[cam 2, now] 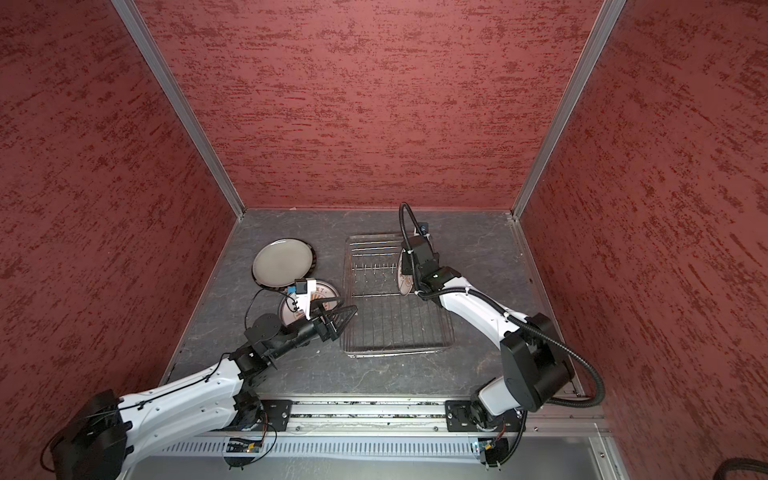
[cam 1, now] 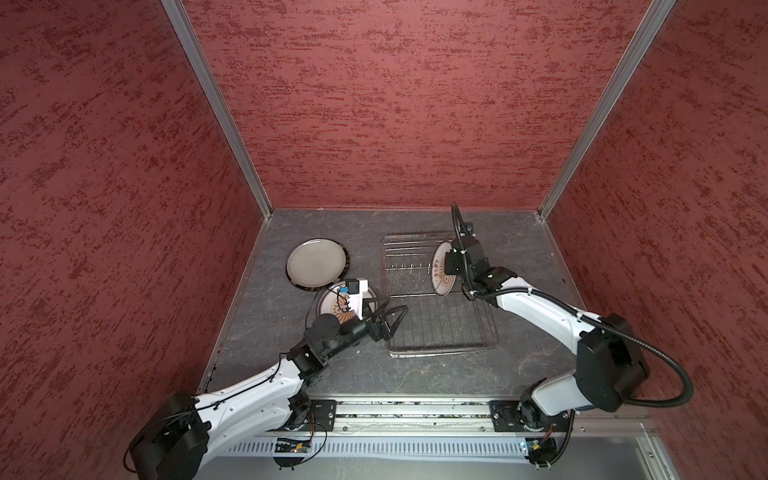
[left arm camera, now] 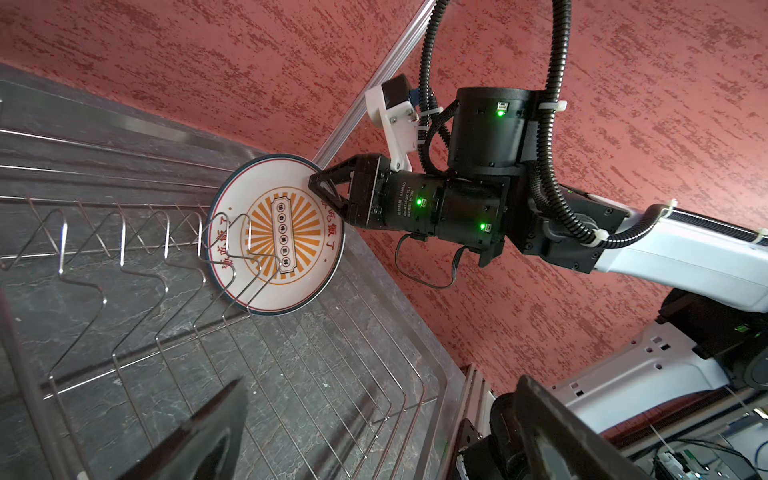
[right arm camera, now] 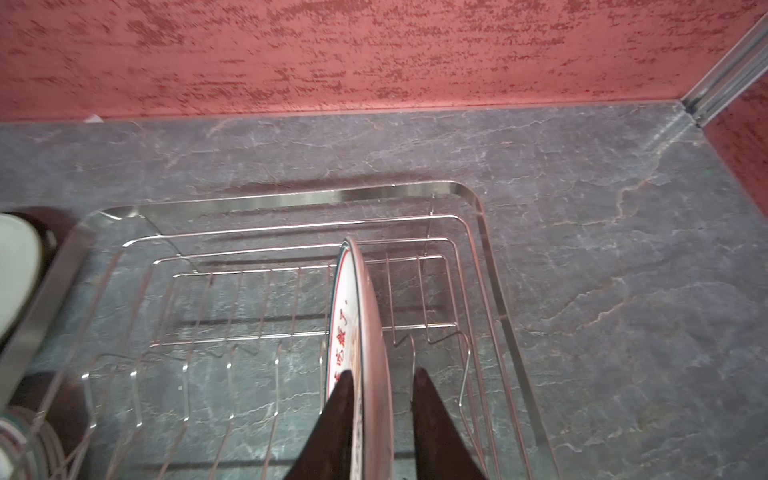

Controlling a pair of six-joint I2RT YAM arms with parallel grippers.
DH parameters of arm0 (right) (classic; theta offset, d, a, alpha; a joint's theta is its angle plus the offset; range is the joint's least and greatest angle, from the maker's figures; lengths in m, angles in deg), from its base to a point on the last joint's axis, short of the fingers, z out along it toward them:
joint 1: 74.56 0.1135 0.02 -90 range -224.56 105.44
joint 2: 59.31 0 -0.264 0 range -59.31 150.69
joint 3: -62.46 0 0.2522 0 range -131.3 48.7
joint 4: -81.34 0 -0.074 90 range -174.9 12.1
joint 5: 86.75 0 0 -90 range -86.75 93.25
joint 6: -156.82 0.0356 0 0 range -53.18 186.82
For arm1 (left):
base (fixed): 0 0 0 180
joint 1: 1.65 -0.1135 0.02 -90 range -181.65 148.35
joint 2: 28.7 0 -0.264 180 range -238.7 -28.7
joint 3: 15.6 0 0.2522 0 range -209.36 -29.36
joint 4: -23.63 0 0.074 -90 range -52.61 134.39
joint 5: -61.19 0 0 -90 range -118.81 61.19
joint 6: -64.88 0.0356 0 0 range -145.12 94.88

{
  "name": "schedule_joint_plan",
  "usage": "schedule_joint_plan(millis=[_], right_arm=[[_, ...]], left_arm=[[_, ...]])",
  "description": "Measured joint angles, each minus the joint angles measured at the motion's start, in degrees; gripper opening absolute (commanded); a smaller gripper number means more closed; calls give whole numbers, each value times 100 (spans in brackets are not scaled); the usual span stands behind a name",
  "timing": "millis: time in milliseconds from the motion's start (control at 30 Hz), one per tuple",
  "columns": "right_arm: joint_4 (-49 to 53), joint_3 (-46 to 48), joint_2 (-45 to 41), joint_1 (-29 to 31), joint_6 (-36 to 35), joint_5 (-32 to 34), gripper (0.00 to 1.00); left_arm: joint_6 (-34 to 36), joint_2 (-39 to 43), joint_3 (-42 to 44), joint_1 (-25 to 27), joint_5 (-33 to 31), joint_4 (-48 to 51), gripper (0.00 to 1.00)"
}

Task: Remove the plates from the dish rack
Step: 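Close the right gripper on the last sunburst plate rim in the rack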

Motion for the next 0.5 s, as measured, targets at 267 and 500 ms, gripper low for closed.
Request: schedule_joint_plan(millis=[267,500], right_arm=[[529,-393,382,280,-7,826,6],[699,-542,472,363,-11,1134,0]], left_arm=[[-63,-212,-66,22,-413,22,100],[-63,-216,-109,22,-605,39,99]])
